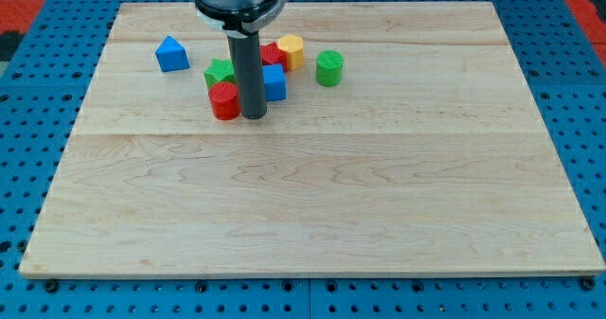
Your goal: Push all the blocks to the top center of the board
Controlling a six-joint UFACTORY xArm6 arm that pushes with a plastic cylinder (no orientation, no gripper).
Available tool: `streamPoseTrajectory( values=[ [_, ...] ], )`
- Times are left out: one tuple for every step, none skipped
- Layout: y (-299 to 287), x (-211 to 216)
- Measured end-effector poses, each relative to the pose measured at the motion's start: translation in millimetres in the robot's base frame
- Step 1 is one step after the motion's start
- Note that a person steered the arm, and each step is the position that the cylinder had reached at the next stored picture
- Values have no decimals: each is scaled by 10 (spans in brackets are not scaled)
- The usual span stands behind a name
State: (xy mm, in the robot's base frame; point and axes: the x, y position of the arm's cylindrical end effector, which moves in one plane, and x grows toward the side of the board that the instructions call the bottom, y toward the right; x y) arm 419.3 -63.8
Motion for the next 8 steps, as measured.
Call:
streamPoseTrajectory(
  values=[
    [-578,64],
    [-699,31],
    [-606,5],
    [-1072,8],
    [-1092,-60],
    [-566,-104],
    [-252,-243],
    [-199,-310]
  ],
)
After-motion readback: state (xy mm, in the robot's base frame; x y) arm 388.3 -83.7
